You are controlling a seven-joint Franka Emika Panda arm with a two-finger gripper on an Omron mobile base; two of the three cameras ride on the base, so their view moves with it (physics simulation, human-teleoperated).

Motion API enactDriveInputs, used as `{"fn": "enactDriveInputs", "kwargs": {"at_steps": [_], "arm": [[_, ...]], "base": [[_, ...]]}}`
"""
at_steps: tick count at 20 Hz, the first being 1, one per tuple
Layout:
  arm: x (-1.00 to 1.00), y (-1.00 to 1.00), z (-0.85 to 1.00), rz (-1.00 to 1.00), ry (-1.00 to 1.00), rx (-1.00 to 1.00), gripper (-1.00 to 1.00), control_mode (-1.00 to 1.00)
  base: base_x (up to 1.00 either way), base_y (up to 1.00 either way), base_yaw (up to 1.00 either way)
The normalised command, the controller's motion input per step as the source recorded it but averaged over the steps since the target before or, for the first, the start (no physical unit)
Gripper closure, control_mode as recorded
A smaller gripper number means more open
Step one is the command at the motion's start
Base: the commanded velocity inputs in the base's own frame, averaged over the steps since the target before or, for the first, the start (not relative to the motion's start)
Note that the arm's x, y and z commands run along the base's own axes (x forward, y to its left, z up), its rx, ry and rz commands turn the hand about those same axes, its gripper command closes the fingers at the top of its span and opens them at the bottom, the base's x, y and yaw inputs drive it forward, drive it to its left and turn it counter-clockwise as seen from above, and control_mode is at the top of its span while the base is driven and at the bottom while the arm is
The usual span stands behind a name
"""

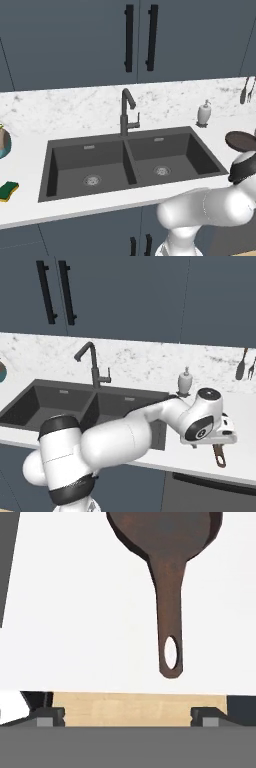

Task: Pick the pan and sponge and place them into the sink. Then turn on the water.

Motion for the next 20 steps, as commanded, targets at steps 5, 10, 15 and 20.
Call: {"fn": "enactDriveInputs", "kwargs": {"at_steps": [5,10,15,20], "arm": [[0.29,-0.36,-0.20,0.00,0.00,0.00,-1.00,-1.00],[0.35,-0.30,-0.20,0.04,0.00,0.00,-1.00,-1.00],[0.34,-0.12,-0.34,0.04,0.03,0.00,-1.00,-1.00],[0.36,-0.12,-0.35,0.05,0.07,0.00,-1.00,-1.00]], "base": [[0.00,0.00,0.00],[0.00,0.00,0.00],[0.00,0.00,0.00],[0.00,0.00,0.00]]}}
